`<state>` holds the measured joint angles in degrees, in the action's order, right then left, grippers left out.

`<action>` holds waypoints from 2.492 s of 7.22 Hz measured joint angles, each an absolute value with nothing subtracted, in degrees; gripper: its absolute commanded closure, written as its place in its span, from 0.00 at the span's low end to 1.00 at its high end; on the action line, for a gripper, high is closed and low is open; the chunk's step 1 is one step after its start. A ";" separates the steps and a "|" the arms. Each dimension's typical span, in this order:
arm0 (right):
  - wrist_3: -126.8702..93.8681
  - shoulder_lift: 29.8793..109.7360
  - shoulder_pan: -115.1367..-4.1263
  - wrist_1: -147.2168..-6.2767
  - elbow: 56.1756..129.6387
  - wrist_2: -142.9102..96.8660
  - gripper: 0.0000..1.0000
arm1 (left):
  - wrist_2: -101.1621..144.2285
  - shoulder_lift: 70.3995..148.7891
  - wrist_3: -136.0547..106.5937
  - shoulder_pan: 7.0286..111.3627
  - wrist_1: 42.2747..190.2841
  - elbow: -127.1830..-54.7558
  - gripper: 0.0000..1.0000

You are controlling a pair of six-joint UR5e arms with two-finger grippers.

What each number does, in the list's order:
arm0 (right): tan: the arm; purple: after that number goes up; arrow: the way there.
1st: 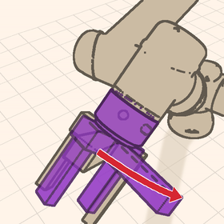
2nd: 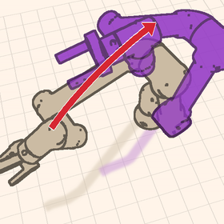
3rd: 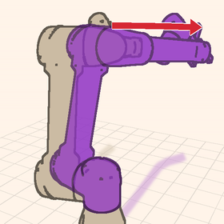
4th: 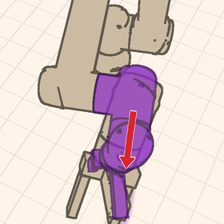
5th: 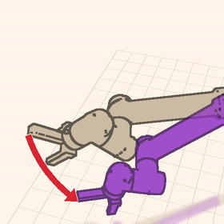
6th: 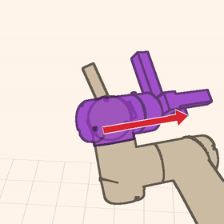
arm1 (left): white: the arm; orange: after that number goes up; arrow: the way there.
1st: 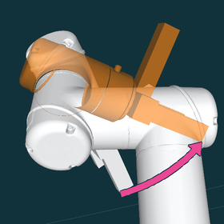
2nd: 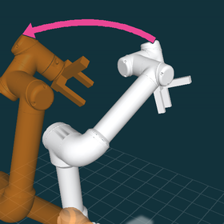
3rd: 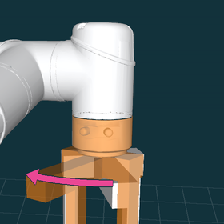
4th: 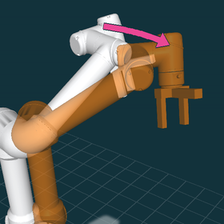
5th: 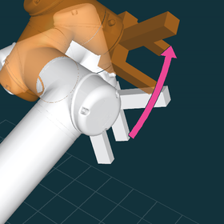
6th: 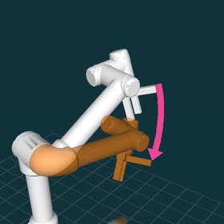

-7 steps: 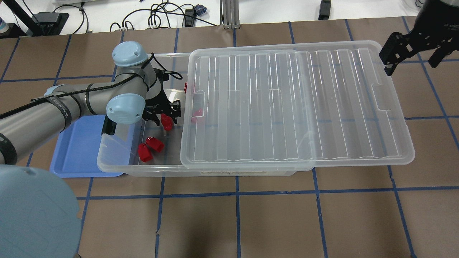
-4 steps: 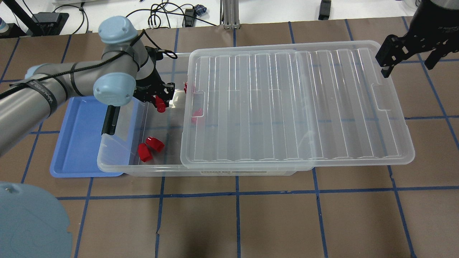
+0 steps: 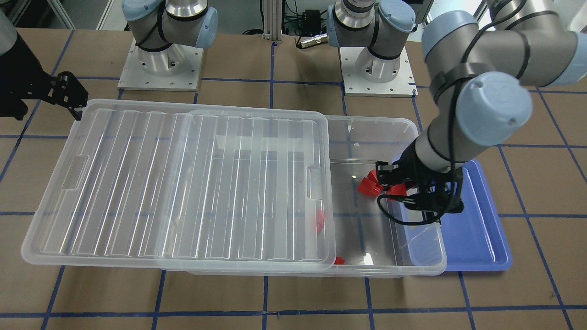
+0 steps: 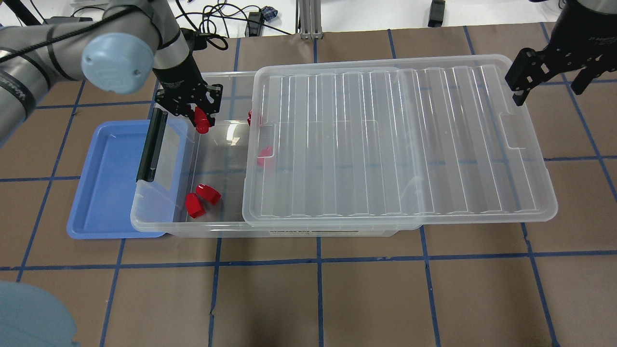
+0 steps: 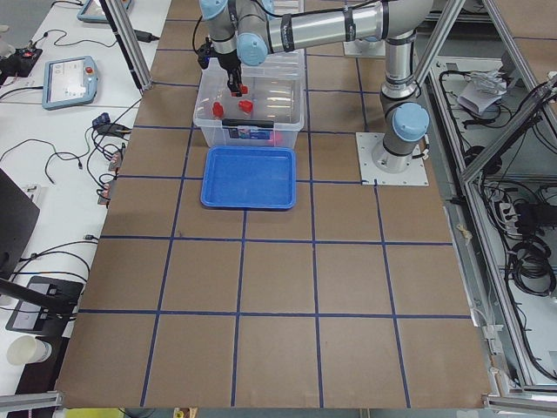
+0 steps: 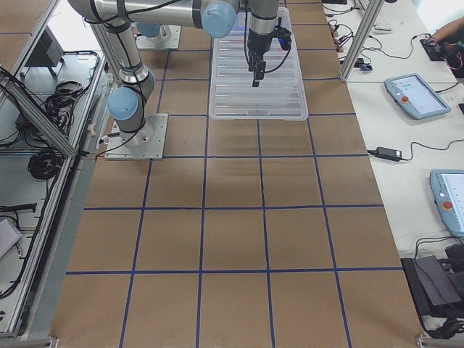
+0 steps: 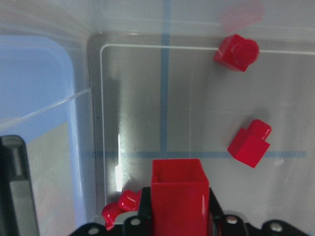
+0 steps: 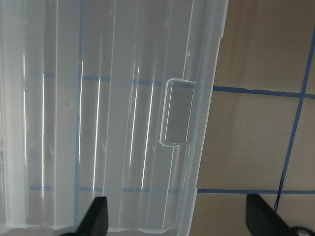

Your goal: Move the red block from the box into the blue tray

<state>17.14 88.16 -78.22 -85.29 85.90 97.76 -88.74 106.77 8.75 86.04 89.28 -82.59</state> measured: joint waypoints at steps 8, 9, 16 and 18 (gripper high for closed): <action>17.46 82.88 -73.61 -90.34 86.43 97.72 0.00 | -88.18 111.28 41.02 65.36 61.99 -99.79 0.86; 19.51 80.60 -72.07 -93.11 86.46 97.73 0.00 | -88.27 111.63 41.31 65.33 57.43 -102.32 0.41; 26.20 76.78 -65.68 -95.49 90.36 97.60 0.00 | -90.09 108.45 37.79 65.51 61.53 -100.26 0.00; 25.90 76.18 -65.79 -97.29 92.33 97.43 0.00 | -90.51 105.75 33.83 66.39 71.16 -96.06 0.00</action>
